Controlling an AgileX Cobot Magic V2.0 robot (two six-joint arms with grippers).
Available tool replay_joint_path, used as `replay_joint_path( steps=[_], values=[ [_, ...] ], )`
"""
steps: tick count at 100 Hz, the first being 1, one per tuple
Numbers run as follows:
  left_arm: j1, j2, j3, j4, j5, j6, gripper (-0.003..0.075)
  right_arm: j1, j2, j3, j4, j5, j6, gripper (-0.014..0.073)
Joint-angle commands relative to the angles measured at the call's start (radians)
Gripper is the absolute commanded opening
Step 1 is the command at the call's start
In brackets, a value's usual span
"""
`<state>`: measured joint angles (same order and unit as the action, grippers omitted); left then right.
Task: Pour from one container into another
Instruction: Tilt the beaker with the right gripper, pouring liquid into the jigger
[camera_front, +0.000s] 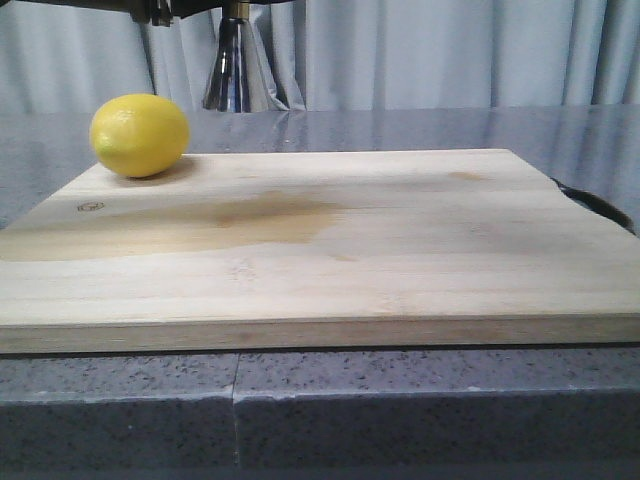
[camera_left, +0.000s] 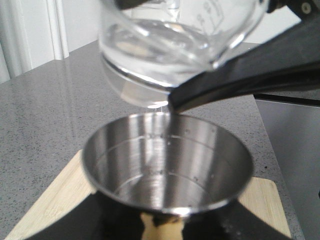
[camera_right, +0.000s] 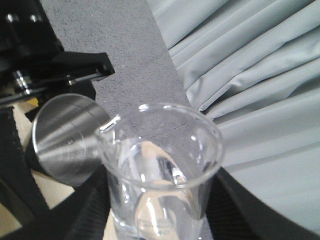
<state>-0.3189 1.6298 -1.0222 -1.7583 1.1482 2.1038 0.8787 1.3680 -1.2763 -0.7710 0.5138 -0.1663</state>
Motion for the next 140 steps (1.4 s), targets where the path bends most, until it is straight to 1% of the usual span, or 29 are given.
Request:
replay_joint_path(
  steps=[1, 38, 140],
  values=[
    [-0.009, -0.044, -0.03, -0.085, 0.053, 0.001, 0.0239, 0.003, -0.022, -0.04, -0.09, -0.059, -0.007, 0.0309],
    [-0.009, -0.044, -0.03, -0.085, 0.053, 0.001, 0.0239, 0.003, -0.018, -0.04, -0.242, -0.059, -0.007, 0.0309],
    [-0.009, -0.044, -0.03, -0.085, 0.053, 0.001, 0.0239, 0.003, -0.018, -0.04, -0.372, -0.061, -0.018, 0.0309]
  ],
)
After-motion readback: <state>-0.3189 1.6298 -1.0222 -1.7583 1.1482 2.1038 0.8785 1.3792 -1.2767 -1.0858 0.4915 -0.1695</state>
